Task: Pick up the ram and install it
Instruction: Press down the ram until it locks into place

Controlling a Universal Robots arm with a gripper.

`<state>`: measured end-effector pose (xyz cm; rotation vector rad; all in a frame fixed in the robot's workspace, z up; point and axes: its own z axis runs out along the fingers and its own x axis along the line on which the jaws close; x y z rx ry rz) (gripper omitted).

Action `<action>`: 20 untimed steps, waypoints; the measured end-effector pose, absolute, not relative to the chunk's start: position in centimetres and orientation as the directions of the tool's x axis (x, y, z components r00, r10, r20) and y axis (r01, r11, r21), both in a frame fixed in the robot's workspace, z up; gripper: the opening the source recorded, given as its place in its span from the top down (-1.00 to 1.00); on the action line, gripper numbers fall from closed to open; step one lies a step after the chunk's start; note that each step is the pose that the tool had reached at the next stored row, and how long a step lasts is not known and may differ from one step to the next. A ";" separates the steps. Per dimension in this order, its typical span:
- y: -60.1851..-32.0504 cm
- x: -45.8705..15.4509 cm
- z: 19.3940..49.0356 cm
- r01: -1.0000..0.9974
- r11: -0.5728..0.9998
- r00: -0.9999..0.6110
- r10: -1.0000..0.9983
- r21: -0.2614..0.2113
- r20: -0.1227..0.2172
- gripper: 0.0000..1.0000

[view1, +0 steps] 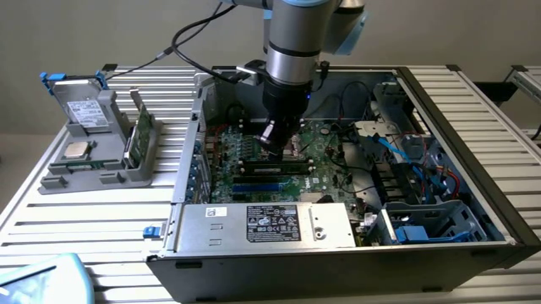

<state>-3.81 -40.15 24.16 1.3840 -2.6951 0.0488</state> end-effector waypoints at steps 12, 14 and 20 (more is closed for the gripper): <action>-40.2 -3.8 24.2 -0.737 0.675 -0.675 -0.733 -0.027 0.090 0.79; -40.2 -3.8 24.1 -0.718 0.695 -0.695 -0.714 -0.030 0.088 0.79; -40.2 -3.8 24.1 -0.653 0.756 -0.756 -0.649 -0.036 0.082 0.79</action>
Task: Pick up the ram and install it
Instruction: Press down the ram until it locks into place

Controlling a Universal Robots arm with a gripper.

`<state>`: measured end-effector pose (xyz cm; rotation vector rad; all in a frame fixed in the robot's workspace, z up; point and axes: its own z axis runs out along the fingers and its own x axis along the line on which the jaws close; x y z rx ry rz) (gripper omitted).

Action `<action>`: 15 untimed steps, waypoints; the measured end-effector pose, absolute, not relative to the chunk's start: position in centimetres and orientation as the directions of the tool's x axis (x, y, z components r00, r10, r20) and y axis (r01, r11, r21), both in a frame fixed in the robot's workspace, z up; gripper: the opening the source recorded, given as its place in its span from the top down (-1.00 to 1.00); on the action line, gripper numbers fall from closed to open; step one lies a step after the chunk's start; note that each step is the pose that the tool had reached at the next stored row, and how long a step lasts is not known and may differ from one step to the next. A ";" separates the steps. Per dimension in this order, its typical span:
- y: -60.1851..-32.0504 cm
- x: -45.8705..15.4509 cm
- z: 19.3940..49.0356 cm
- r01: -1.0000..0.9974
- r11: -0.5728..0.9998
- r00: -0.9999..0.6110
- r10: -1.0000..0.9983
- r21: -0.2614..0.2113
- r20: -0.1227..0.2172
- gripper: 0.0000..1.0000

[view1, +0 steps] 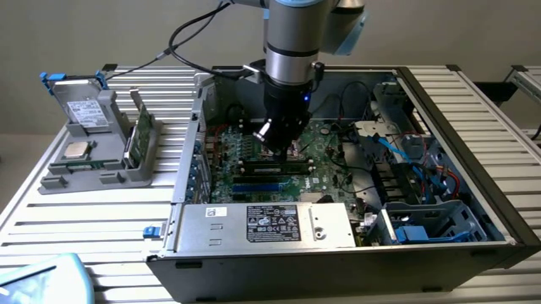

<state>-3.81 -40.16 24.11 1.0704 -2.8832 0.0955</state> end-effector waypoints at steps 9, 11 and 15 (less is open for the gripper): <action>-40.2 -3.8 24.0 -0.546 0.837 -0.837 -0.542 -0.042 0.074 0.79; -40.2 -3.8 24.0 -0.520 0.853 -0.853 -0.517 -0.043 0.072 0.79; -40.2 -3.8 24.0 -0.468 0.883 -0.883 -0.465 -0.045 0.068 0.79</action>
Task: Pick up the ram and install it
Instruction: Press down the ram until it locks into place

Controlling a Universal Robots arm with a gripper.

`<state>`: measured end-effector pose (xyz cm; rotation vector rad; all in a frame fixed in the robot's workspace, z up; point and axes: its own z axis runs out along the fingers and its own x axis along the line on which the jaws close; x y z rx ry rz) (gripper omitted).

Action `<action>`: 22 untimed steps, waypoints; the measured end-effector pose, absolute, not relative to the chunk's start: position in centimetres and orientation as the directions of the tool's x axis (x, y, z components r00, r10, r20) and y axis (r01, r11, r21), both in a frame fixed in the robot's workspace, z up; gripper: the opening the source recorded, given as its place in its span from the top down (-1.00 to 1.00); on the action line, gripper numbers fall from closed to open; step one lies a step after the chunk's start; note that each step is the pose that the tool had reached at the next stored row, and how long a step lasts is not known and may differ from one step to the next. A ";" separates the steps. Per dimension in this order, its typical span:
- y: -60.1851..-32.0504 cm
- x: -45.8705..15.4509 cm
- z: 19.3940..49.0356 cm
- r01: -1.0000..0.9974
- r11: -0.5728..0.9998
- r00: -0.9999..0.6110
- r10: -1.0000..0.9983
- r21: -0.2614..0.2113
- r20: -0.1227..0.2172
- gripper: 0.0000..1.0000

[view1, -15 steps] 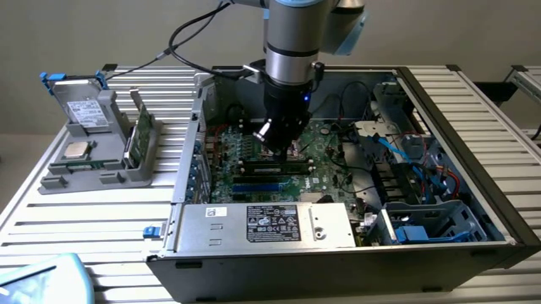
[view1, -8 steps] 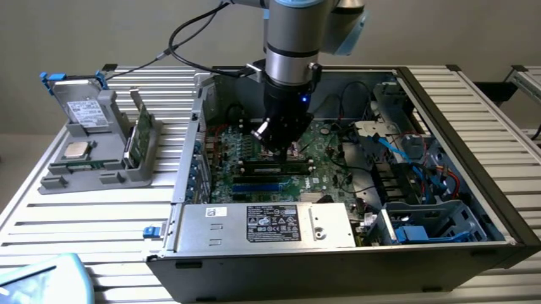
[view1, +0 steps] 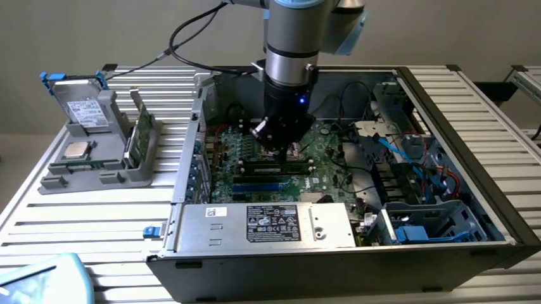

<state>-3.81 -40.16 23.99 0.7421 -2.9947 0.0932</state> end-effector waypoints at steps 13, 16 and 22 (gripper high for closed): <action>-40.2 -3.8 23.9 -0.287 0.957 -0.957 -0.284 -0.051 0.054 0.79; -40.2 -3.8 23.8 -0.243 0.969 -0.969 -0.240 -0.052 0.051 0.79; -40.2 -3.8 23.7 -0.157 0.986 -0.987 -0.154 -0.053 0.044 0.79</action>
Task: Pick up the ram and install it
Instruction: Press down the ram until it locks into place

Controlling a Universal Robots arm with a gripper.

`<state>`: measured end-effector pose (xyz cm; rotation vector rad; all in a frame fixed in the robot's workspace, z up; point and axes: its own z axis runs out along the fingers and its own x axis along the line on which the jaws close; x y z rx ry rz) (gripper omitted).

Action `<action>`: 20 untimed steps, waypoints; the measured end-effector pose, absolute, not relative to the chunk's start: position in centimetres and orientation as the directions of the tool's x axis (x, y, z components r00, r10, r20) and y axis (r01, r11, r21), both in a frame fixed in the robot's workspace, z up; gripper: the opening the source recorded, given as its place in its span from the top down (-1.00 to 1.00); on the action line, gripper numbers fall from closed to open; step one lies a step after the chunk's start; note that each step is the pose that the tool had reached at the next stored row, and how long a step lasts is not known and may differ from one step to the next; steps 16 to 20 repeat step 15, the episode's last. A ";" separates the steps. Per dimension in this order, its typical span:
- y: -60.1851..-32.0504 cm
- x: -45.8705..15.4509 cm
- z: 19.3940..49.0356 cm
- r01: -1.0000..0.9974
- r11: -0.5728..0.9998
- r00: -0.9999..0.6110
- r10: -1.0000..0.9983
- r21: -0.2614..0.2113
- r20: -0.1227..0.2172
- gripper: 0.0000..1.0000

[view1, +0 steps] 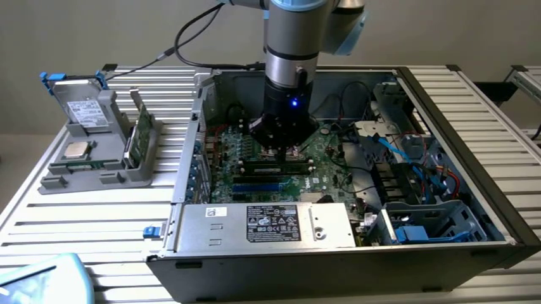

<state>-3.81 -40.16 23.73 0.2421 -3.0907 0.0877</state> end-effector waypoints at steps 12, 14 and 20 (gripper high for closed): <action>-40.2 -3.8 23.6 -0.039 0.998 -0.999 -0.037 -0.055 0.035 0.79; -40.2 -3.8 23.6 -0.039 0.998 -0.999 -0.037 -0.055 0.035 0.79; -40.2 -3.8 23.6 -0.039 0.998 -0.999 -0.037 -0.055 0.035 0.79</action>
